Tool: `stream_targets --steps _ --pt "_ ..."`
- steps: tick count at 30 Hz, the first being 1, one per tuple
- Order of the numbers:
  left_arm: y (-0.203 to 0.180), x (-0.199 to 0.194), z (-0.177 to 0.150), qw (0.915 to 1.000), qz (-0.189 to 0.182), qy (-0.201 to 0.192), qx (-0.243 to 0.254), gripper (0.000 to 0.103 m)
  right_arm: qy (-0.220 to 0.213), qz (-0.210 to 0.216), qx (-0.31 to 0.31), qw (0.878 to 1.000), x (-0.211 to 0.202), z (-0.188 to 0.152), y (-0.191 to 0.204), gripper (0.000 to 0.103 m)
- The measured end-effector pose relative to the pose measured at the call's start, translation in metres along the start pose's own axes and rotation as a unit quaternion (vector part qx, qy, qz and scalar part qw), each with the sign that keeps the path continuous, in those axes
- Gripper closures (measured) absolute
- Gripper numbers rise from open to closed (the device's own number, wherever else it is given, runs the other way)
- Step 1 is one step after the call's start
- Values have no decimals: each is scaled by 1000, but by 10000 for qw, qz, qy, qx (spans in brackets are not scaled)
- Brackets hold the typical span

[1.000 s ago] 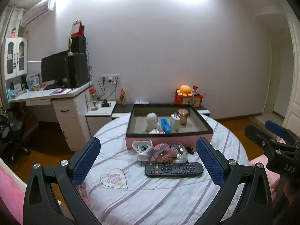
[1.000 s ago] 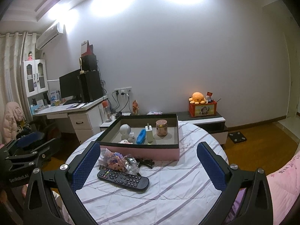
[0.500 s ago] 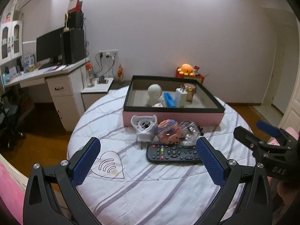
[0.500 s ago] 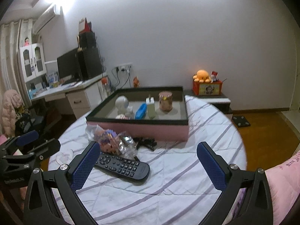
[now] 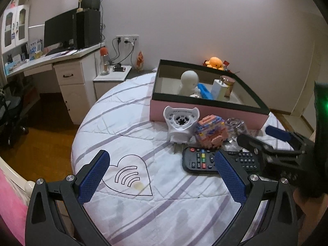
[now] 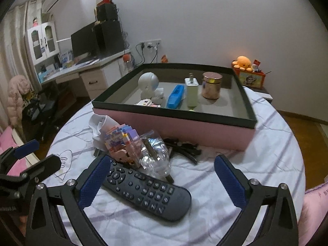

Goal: Organize rigid objects
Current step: 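Grasp the clear glass bottle with the right gripper, then grasp the white plug holder with the left gripper while the right gripper lifts the bottle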

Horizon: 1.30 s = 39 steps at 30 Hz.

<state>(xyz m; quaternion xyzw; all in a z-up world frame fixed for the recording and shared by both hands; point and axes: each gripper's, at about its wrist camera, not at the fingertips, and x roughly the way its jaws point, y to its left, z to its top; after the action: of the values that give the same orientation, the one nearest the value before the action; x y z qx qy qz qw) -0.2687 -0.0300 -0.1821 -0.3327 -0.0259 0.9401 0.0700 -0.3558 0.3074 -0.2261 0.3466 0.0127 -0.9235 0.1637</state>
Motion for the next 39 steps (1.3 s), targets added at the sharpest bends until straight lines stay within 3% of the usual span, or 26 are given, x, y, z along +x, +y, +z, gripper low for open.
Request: stream_targets --steps 2,3,6,22,24,30,39 --pt "1 4 -1 10000 -1 40 12 0 118 51 -17 9999 9 3 0 19" --pt "1 6 -1 10000 0 64 11 0 186 55 -27 9998 12 3 0 32" --pt "1 10 -1 9999 -1 136 42 0 354 109 -74 9993 23 3 1 44" --pt "-7 23 0 9994 54 302 182 0 563 128 76 9983 36 5 -19 52" --pt "-7 24 2 9994 71 307 174 0 516 188 70 9985 36 6 -19 66" --pt "-10 30 12 9993 -73 347 122 0 336 580 270 9974 29 5 -29 66" --pt "-9 55 24 9988 30 489 -31 0 196 543 437 9974 12 2 -49 68"
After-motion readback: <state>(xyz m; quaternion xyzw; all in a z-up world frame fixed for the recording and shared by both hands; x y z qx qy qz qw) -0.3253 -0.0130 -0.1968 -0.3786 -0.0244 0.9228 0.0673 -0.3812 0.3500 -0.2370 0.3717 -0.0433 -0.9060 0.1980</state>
